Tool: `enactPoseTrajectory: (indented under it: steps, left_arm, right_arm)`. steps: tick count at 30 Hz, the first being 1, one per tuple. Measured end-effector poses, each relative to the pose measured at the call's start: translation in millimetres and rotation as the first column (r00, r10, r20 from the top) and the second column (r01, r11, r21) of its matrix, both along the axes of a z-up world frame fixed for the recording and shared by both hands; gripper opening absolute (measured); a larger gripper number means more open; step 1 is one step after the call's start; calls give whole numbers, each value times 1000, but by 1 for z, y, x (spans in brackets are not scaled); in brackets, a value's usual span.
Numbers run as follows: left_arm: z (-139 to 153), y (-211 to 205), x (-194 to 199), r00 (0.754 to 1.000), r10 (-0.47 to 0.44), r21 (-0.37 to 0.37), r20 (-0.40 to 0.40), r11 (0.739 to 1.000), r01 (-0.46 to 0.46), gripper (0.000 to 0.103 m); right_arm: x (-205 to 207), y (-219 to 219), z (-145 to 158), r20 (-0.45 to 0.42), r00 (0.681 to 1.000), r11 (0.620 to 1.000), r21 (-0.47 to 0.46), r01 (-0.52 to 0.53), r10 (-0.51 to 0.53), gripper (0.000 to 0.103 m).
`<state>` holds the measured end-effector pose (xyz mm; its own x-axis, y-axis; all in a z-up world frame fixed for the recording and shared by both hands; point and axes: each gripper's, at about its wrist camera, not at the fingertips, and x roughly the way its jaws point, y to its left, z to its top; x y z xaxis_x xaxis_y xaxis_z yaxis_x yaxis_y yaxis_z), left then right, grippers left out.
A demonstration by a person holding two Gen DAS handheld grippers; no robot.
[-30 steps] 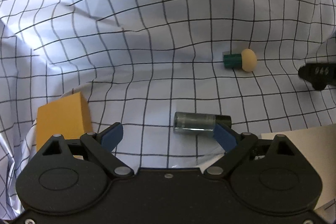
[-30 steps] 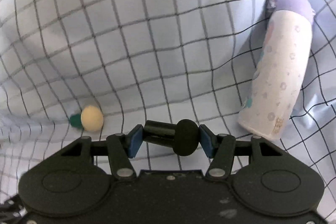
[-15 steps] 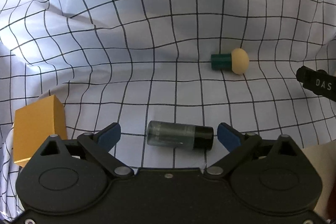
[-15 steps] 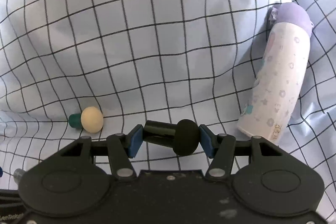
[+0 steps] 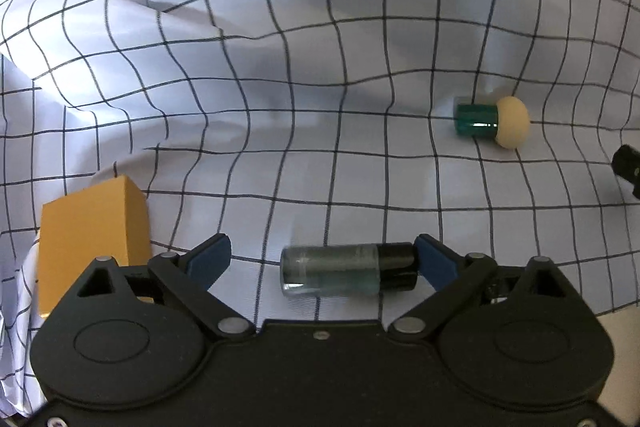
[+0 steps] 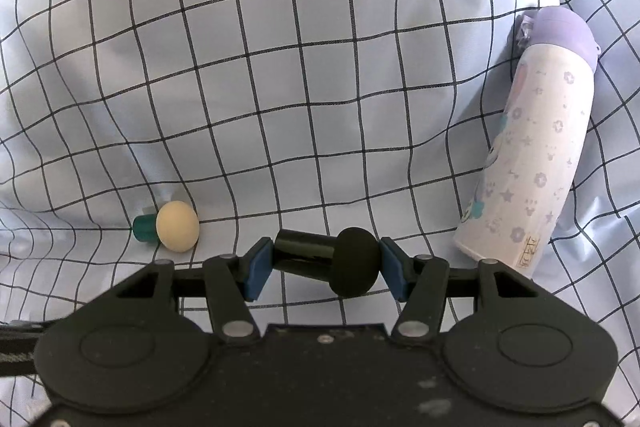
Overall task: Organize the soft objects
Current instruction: 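Close the left tool around the dark glass vial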
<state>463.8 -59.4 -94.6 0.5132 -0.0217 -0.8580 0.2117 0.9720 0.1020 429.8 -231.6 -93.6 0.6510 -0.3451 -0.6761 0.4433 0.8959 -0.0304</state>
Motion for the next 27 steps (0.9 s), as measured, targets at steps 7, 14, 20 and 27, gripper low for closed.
enactPoseTrajectory:
  steps: [7,14,20,27]
  left_arm:
    - [12,4,-11,999,-31,-31,-10,999,31,95]
    - [4,-8,-17,999,-37,-11,-30,999,37,95]
    - [-5,-13,-10,999,-21,-9,-44,1000,21,90]
    - [-4,-9,-12,999,1,-59,-50,998,-4,65]
  right_arm:
    - [1,-1,0,-8,1000,1000,1,4,-4,56]
    - [3,0,0,-14,1000,1000,0,2,-2,56]
    - [1,0,1,6,1000,1000,-5,-1,1,56]
    - [-1,1,1,9,1000,1000,-6,-4,4,56]
